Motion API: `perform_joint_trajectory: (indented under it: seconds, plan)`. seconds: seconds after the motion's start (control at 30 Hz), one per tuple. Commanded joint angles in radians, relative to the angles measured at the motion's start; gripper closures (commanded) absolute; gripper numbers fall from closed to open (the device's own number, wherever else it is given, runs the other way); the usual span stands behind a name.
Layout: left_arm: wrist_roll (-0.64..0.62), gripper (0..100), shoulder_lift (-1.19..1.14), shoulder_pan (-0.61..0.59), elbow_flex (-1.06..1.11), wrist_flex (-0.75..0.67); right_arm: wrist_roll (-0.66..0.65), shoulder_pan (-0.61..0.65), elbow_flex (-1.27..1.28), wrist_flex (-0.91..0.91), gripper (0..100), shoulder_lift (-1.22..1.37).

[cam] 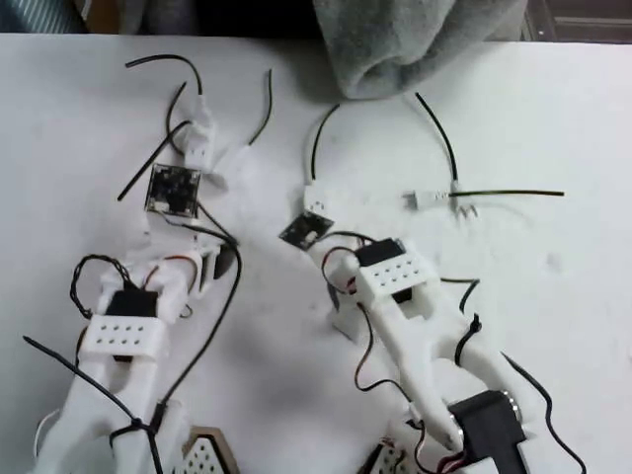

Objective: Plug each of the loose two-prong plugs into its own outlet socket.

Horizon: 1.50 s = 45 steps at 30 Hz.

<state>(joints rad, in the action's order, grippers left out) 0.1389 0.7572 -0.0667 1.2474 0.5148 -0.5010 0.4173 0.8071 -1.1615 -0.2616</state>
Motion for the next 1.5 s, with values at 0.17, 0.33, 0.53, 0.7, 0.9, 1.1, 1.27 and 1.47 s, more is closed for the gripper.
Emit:
perform_joint_trajectory:
  seconds: [0.17,0.33,0.53,0.7,0.9,1.1,1.27,1.47]
  plan:
    - [-0.003,71,0.028,0.008,-0.008,-0.021,-0.009,-0.028,-0.157,-0.054,75.2,-0.025]
    - [-0.002,71,0.028,0.013,-0.006,-0.021,-0.075,-0.085,-0.138,-0.012,75.2,-0.025]
    - [-0.002,71,0.028,0.015,-0.006,-0.021,-0.103,-0.091,-0.04,0.077,75.2,-0.025]
    - [-0.002,71,0.028,0.015,-0.006,-0.021,-0.106,-0.099,0.017,0.134,75.2,-0.025]
    - [-0.002,71,0.028,0.015,-0.005,-0.018,-0.11,-0.203,0.021,0.162,75.2,-0.024]
    - [-0.002,71,0.028,0.015,-0.005,-0.02,-0.226,-0.315,0.011,0.211,75.2,0.082]
    - [-0.002,71,0.028,0.015,-0.005,-0.021,-0.226,-0.401,-0.164,0.133,75.2,0.173]
    - [-0.002,71,0.024,0.015,-0.006,-0.021,-0.226,-0.437,-0.428,-0.14,77.9,0.179]
